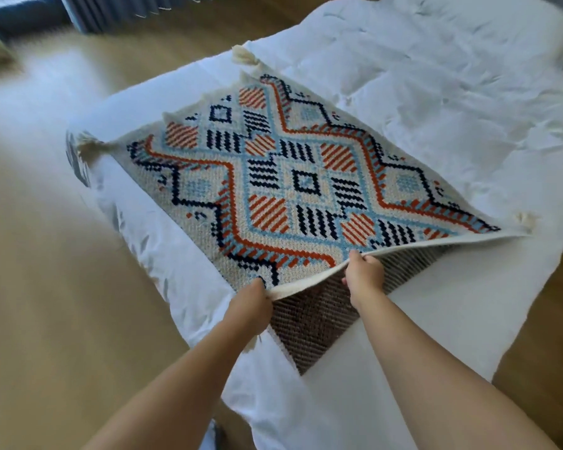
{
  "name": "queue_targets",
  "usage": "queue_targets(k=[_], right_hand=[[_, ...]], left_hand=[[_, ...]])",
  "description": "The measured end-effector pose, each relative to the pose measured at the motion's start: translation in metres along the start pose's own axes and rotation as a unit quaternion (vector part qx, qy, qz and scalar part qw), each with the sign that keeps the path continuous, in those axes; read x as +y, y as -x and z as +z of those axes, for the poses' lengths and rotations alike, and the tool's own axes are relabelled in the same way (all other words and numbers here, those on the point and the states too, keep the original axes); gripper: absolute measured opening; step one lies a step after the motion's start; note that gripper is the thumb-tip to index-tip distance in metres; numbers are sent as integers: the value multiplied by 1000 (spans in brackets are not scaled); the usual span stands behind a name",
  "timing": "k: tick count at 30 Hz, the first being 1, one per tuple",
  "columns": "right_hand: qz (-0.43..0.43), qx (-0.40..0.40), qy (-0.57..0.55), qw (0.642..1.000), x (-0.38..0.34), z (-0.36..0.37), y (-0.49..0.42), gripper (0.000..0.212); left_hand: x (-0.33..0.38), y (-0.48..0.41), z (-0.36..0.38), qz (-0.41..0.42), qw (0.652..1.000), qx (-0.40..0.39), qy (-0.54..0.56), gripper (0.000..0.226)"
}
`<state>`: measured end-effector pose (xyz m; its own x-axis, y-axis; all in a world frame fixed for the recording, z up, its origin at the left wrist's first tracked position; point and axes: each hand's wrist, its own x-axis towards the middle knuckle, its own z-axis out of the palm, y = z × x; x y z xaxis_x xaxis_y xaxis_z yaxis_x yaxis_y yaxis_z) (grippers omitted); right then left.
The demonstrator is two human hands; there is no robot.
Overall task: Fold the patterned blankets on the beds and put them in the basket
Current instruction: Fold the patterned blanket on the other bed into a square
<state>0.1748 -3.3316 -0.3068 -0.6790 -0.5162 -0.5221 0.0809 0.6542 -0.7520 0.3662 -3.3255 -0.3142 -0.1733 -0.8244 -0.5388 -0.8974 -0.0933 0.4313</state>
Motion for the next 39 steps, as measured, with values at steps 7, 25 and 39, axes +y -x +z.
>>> queue_targets(k=[7,25,39], right_hand=[[-6,28,-3,1000,-70,81,1,29],[-30,-78,24,996,-196,375,-27,26],[-28,-83,62,994,-261,575,-65,28]], left_hand=[[-54,-47,-92,138,988,41,-49,18],[-219,-238,-286,45,977,91,-186,13],[-318,-386,-383,74,976,55,-198,20]])
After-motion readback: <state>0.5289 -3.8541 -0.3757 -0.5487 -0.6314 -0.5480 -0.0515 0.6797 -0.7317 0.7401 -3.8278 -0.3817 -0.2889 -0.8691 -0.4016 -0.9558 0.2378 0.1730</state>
